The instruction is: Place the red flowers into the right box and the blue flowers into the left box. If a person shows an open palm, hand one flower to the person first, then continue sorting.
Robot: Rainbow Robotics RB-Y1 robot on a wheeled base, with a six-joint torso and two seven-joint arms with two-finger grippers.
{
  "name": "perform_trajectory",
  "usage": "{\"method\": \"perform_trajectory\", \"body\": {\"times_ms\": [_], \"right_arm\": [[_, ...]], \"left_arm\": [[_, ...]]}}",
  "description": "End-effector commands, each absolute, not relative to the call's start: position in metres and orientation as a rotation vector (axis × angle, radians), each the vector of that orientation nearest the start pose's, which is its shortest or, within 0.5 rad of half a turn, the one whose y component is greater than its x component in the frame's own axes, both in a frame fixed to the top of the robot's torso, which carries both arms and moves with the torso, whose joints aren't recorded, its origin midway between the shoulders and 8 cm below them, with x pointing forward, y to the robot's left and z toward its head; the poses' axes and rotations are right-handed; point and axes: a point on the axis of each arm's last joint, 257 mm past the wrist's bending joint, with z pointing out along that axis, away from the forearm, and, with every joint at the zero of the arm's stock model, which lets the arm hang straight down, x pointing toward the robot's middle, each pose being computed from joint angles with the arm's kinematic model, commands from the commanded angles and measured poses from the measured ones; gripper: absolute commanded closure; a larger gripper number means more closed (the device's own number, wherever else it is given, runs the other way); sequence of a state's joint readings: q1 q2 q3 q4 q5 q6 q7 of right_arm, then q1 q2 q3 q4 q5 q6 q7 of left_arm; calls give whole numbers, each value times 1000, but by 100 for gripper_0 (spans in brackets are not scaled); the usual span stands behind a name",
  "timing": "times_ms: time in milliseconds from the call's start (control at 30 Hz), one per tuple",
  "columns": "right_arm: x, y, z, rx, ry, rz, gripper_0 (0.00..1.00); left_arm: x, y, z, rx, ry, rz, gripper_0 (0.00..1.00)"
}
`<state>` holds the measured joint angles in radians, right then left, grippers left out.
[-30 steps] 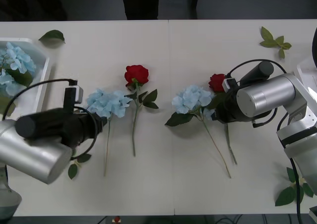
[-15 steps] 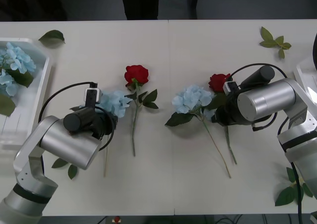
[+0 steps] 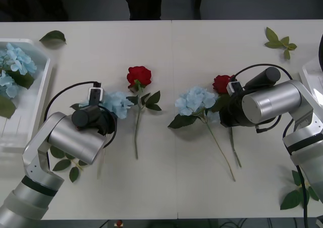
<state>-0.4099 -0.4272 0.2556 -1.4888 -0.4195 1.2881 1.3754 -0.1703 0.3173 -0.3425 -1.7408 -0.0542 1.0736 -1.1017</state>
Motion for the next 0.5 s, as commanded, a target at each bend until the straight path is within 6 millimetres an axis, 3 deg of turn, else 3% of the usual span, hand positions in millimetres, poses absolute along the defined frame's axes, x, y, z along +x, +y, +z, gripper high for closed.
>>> {"method": "perform_trajectory", "body": {"times_ms": [33,133,300,500], "right_arm": [[500,-226,-347,-172,2648,47,100],[505,-233,-340,-175,2632,31,100],[510,-260,-308,-176,2598,-27,100],[503,-302,-253,-145,2585,-112,100]], "left_arm": [[504,198,-321,83,2305,86,100],[503,198,-322,80,2308,80,100],[508,199,-313,79,2296,69,100],[505,209,-272,49,2303,45,100]]}}
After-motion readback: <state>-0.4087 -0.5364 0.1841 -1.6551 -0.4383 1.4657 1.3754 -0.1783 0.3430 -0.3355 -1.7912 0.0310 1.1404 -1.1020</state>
